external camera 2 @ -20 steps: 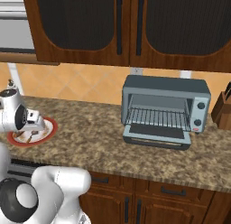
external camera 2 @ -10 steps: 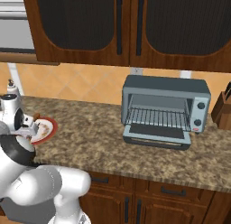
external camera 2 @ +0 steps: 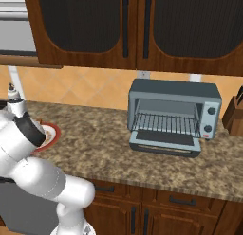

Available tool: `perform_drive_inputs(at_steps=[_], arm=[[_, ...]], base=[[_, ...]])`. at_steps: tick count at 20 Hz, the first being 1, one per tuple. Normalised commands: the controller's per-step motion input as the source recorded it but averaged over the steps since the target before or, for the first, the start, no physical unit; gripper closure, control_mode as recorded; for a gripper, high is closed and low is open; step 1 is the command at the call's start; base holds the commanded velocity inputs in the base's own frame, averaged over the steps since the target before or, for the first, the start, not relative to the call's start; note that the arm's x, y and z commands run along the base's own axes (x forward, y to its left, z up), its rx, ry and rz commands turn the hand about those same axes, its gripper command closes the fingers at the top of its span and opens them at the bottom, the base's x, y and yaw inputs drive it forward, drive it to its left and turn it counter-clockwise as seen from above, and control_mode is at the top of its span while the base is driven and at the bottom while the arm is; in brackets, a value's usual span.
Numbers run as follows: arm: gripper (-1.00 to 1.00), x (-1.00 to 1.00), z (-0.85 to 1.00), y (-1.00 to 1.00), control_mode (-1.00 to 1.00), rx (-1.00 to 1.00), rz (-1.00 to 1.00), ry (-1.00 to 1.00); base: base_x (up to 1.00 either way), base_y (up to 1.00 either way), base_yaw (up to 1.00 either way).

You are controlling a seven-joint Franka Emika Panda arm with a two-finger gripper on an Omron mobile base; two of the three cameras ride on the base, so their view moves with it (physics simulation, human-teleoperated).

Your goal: Pick up the kebab skewer and baguette bread, and place them inside the toaster oven. Close the toaster oven door and start by setting the timer.

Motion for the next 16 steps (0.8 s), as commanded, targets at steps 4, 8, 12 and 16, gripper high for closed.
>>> perform_drive_inputs(at_steps=[4, 8, 12, 16], arm=[[-1.00, 0.09, -0.31, 0.00, -1.00, -0.05, 0.00, 0.00], [-1.00, 0.00, -0.23, 0.00, -1.00, -0.04, 0.00, 0.00], [-1.00, 0.05, -0.33, 0.00, -1.00, -0.04, 0.00, 0.00], [-1.00, 0.14, -0.26, 0.00, -1.00, -0.02, 0.00, 0.00]], base=[[0.00, 0.00, 0.00], [0.00, 0.00, 0.00], [0.00, 0.00, 0.00], [0.00, 0.00, 0.00]])
